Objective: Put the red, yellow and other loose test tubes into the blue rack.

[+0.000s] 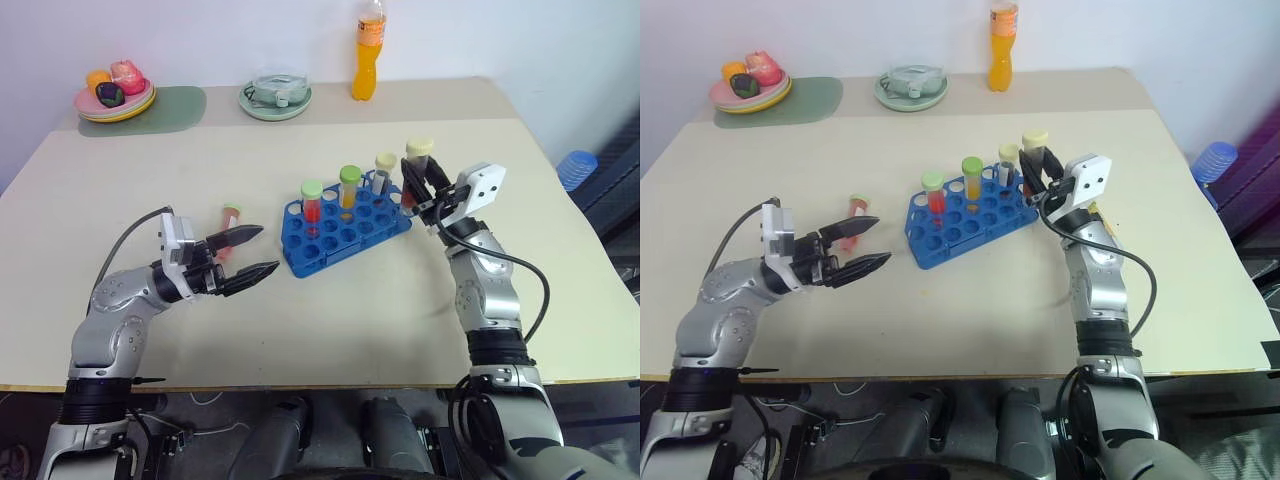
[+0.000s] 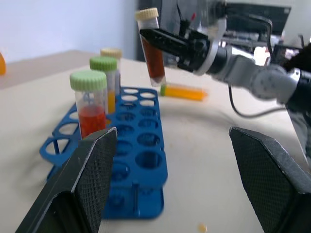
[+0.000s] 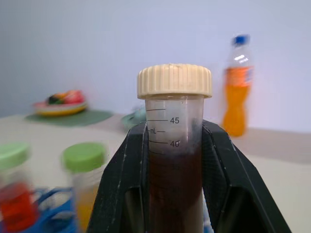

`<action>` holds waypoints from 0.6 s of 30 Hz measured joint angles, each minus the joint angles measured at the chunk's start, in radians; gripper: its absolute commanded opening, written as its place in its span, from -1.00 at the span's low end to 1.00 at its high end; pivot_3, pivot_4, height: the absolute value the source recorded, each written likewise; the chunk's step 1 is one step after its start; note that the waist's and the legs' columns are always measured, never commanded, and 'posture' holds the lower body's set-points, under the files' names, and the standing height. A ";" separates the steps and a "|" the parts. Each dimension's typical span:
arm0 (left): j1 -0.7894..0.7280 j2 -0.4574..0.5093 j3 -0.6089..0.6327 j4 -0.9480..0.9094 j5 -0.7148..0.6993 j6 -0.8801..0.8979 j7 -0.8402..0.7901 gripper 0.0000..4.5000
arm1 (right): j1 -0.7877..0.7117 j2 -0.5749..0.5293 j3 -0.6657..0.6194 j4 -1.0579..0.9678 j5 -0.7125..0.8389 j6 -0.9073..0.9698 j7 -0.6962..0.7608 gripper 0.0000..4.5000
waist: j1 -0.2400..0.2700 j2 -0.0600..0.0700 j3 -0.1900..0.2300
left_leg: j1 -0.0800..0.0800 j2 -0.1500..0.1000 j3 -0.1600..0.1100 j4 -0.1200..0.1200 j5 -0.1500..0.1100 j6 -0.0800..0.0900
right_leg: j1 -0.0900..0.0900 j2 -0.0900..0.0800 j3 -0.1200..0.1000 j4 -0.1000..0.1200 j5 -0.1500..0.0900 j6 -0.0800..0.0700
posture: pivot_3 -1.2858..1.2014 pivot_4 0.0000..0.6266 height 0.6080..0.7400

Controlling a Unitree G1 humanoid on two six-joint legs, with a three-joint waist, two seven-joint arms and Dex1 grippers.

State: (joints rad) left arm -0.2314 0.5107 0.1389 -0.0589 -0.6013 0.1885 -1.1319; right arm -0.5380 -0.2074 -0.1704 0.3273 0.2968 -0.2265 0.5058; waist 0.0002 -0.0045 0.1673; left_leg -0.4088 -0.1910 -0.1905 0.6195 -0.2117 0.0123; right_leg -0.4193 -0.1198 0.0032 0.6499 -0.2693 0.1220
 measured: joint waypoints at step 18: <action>-0.029 -0.037 -0.007 0.021 0.006 -0.030 0.030 0.69 | -0.060 0.073 0.035 0.213 -0.025 -0.154 -0.012 -0.63 | -0.017 0.000 0.000 | 0.001 0.002 0.001 -0.004 0.003 -0.004 | -0.004 0.002 0.004 0.002 0.001 -0.002 | 0.03 -0.52 1.00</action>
State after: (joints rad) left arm -0.2599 0.4738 0.1319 -0.0376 -0.5952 0.1585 -1.1014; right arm -0.5980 -0.1340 -0.1359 0.5398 0.2720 -0.3801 0.4941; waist -0.0170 -0.0044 0.1672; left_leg -0.4080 -0.1892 -0.1890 0.6151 -0.2090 0.0081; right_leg -0.4230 -0.1182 0.0075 0.6520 -0.2685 0.1204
